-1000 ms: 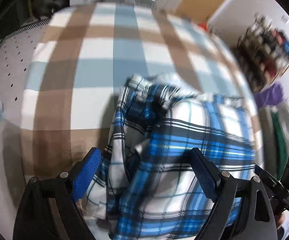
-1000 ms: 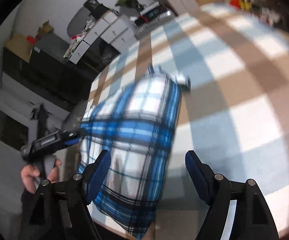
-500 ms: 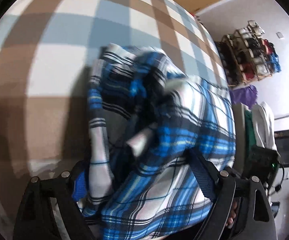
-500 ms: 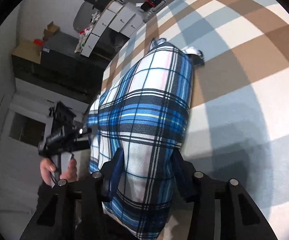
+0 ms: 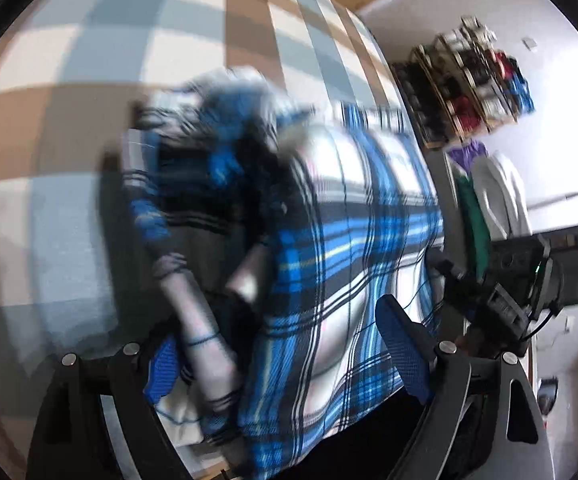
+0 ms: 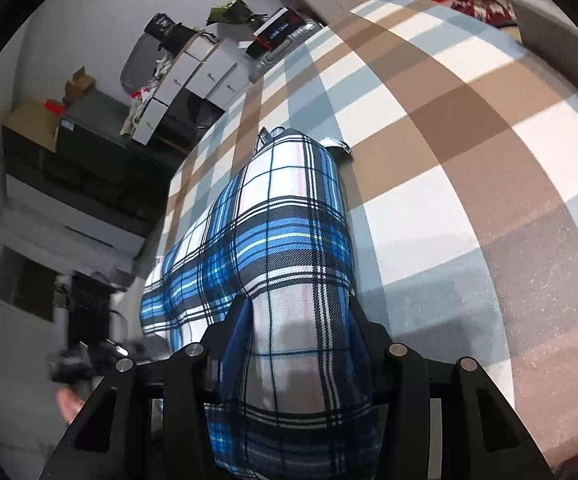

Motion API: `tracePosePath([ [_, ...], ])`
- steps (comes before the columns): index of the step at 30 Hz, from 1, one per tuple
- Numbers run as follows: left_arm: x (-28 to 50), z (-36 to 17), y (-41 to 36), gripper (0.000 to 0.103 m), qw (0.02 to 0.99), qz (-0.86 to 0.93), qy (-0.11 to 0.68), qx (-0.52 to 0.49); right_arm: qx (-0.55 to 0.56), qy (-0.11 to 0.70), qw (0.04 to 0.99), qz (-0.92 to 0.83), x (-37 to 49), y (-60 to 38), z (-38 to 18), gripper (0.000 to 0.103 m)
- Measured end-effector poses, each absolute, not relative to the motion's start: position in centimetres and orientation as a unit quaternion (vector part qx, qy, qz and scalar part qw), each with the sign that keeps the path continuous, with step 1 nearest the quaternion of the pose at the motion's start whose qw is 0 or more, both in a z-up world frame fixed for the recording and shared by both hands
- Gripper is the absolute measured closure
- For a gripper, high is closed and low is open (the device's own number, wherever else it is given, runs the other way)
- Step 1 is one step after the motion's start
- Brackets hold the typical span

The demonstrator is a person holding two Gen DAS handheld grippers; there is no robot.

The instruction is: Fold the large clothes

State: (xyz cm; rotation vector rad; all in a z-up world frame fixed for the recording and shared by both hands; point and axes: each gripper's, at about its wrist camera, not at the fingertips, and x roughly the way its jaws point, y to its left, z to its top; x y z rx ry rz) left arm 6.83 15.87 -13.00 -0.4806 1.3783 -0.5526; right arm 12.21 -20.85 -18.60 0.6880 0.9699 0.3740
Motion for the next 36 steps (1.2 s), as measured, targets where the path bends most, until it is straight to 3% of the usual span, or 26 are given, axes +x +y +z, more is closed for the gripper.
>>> tracePosePath([
  [5,7.0,-7.4,17.6,0.019,0.709,-0.326,0.568,-0.261,0.273,0.452,0.834,0.16,12.0,-19.9,-18.0,0.057],
  [8,7.5,-5.0,15.7,0.018,0.738,-0.335,0.539,-0.229,0.238,0.453,0.846,0.148,11.7,-19.6,-17.8,0.057],
  [13,9.0,-10.2,10.4,0.018,0.718,-0.325,0.584,-0.193,0.199,0.451,0.86,0.133,11.3,-19.0,-17.6,0.057],
  [16,8.8,-11.7,11.5,0.018,0.732,-0.317,0.57,-0.195,0.192,0.451,0.861,0.135,11.3,-19.0,-17.8,0.057],
  [19,8.5,-11.6,12.8,0.018,0.729,-0.331,0.559,-0.214,0.189,0.447,0.863,0.138,11.1,-19.2,-17.4,0.057],
  [25,7.8,-11.2,14.7,0.018,0.717,-0.354,0.549,-0.244,0.161,0.361,0.902,0.175,6.8,-18.4,-11.9,0.056],
  [29,8.2,-11.2,14.5,0.018,0.707,-0.358,0.554,-0.255,0.108,0.418,0.864,0.26,5.1,-12.4,-12.8,0.058],
  [32,8.4,-11.5,15.2,0.018,0.693,-0.363,0.557,-0.28,0.043,0.454,0.86,0.23,5.2,-9.4,-15.9,0.06],
  [36,9.0,-12.2,15.9,0.018,0.668,-0.368,0.564,-0.317,0.019,0.459,0.867,0.194,5.8,-8.7,-18.0,0.071],
])
